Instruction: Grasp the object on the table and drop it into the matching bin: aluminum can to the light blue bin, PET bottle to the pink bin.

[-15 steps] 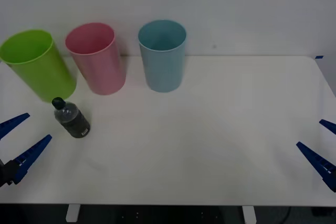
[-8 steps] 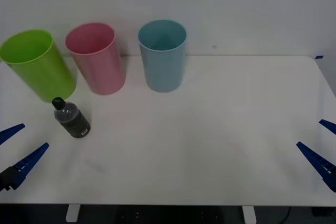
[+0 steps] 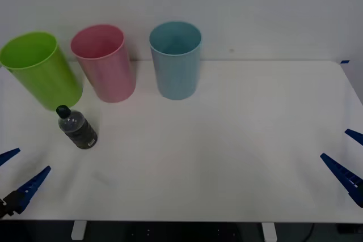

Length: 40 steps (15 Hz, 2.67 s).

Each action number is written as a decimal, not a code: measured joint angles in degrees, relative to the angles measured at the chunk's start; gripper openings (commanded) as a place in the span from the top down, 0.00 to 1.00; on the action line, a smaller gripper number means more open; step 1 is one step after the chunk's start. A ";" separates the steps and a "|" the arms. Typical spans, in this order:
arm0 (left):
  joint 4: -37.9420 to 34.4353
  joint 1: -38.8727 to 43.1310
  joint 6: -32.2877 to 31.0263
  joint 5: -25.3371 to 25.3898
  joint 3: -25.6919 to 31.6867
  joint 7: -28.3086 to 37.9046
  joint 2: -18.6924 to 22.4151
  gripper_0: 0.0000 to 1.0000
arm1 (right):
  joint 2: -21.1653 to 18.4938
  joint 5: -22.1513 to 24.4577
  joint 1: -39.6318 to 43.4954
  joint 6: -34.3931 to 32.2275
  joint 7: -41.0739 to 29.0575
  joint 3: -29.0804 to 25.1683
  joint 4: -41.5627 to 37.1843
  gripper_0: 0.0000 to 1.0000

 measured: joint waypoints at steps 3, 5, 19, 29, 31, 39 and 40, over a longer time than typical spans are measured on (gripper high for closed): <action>0.79 1.23 4.78 1.12 -2.30 -3.62 0.00 0.00 | 0.00 0.00 0.00 0.00 0.00 0.00 0.00 0.00; 0.86 1.87 7.59 2.98 -3.81 -3.90 -0.04 0.00 | 0.00 0.00 0.00 0.00 0.00 0.00 0.00 0.00; 8.67 -4.82 14.15 9.06 -10.22 -6.38 -0.09 0.00 | 0.00 0.00 0.00 0.00 0.00 0.00 0.00 0.00; 11.00 -11.49 15.92 1.41 -10.80 -7.42 -6.48 0.00 | 0.00 0.00 0.00 0.00 0.00 0.00 0.00 0.00; 12.15 -13.14 16.33 0.12 -10.82 -7.54 -6.99 0.00 | 0.00 0.00 0.00 0.00 0.00 0.00 0.00 0.00; 19.07 -21.25 17.21 -2.56 -11.24 -8.60 -7.03 0.00 | 0.00 0.00 0.00 0.00 0.00 0.00 0.00 0.00; 19.57 -22.04 17.37 -3.12 -11.30 -8.60 -7.03 0.00 | 0.00 0.00 0.00 0.00 0.00 0.00 0.00 0.00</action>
